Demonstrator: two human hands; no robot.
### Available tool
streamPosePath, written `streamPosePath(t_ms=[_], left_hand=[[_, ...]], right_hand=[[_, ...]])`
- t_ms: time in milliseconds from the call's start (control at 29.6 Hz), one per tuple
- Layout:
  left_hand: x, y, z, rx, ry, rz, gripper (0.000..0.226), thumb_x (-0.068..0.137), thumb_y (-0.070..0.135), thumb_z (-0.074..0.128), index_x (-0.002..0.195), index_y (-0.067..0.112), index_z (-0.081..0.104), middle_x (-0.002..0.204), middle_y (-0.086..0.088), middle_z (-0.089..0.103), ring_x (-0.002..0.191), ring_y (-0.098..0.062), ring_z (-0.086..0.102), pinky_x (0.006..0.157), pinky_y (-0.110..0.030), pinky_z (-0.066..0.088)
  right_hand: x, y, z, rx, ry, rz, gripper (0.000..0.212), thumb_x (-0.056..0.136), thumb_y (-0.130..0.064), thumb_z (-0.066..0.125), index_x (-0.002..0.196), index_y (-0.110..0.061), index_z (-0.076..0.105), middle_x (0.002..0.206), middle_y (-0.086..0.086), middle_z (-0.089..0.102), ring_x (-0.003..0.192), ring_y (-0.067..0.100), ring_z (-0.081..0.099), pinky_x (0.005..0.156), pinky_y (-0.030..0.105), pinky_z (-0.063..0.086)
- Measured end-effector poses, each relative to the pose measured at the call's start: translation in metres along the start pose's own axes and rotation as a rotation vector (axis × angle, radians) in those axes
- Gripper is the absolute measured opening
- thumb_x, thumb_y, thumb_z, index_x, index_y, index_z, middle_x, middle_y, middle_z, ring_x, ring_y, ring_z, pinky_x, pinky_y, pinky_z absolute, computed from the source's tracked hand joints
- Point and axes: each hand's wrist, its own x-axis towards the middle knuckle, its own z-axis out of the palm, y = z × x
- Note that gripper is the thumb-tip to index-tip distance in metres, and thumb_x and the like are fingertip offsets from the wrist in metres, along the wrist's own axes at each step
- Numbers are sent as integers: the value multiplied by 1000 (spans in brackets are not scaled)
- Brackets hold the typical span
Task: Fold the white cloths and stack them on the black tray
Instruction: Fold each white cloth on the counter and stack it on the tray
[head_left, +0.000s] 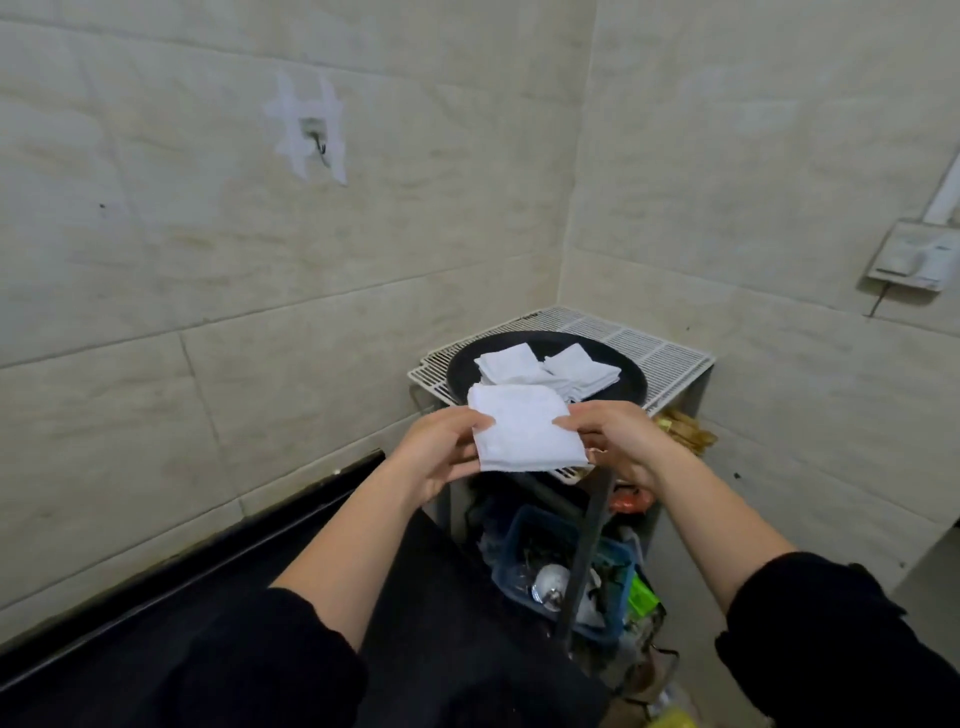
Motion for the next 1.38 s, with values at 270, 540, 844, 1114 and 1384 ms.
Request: streamPosePath(t_ms=[270,540,844,1114,1384], left_hand=[[101,35,75,38,103,90,25,87,-1,63,111,5,62,98,-11,69,71,-18,66,52,-24,55],[197,44,141,248,374,195,25,81,1,67,103,5,56,97,-17,68,74,-28,67,74,-42,60],[271,29,164,915,607,115,21,81,4,60,96,16,52,92,-4,60,85,-27,64,65,-32,49],[277,22,168,1103,583,62,25,80,-3,49,93,6,68,96,-11,70,90,-29,65,77,-36,57],[244,46,140,949,753,302,14,84,7,58,84,12,71,79,-2,68,76,-21,64,68,-29,52]], right_hand=[[97,-43,-73,-4,-6,-28,10,82,-3,68,90,-9,70,74,2,67,63,13,60,56,23,45],[211,-75,-137,-143,-46,-7,12,80,-2,70,89,-10,70,68,4,61,56,13,51,54,23,40],[319,-49,-150,-561,-112,-93,6,76,-1,74,77,-6,72,81,9,68,80,23,63,75,34,52],[320,-50,-142,-943,-103,-210,11,72,-3,65,63,-6,59,71,9,60,69,24,57,56,28,40],[292,-82,-96,-928,-56,-563,13,80,-10,62,92,-13,64,93,6,65,87,26,60,72,35,51]])
